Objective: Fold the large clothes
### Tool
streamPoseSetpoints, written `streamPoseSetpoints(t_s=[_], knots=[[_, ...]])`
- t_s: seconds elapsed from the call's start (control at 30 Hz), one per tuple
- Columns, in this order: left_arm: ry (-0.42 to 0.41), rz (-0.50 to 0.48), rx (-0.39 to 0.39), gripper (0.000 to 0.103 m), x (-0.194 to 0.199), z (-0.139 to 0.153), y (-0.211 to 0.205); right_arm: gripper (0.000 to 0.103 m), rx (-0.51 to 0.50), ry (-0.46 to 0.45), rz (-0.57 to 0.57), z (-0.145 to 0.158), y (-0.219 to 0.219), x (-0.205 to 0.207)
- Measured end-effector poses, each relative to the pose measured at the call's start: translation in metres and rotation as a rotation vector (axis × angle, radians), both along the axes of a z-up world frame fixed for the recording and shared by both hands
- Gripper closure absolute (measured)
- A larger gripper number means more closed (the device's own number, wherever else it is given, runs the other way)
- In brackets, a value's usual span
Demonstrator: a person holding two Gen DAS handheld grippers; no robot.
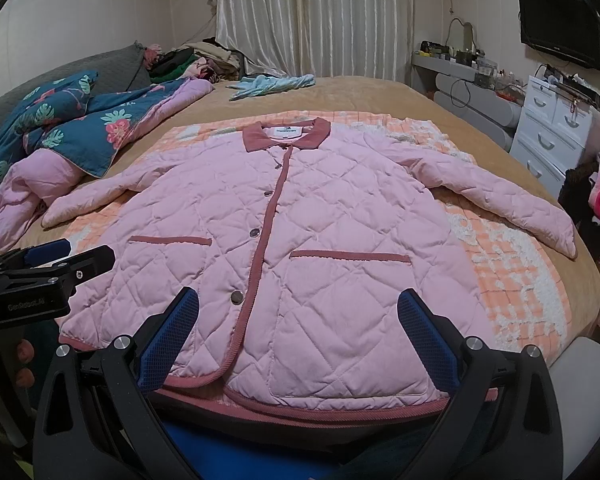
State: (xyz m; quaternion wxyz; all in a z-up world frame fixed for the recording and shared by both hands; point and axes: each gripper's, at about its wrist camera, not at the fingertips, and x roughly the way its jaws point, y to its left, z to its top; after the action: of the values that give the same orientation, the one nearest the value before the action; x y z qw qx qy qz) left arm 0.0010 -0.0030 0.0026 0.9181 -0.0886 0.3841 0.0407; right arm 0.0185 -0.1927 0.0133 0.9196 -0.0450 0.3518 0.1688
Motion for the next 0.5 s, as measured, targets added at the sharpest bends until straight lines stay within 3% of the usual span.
streamPoseSetpoints(t_s=[0.5], knots=[[0.024, -0.009, -0.005, 0.008, 0.007, -0.008, 0.002, 0.004, -0.003, 0.033, -0.006, -0.011, -0.001, 0.01]])
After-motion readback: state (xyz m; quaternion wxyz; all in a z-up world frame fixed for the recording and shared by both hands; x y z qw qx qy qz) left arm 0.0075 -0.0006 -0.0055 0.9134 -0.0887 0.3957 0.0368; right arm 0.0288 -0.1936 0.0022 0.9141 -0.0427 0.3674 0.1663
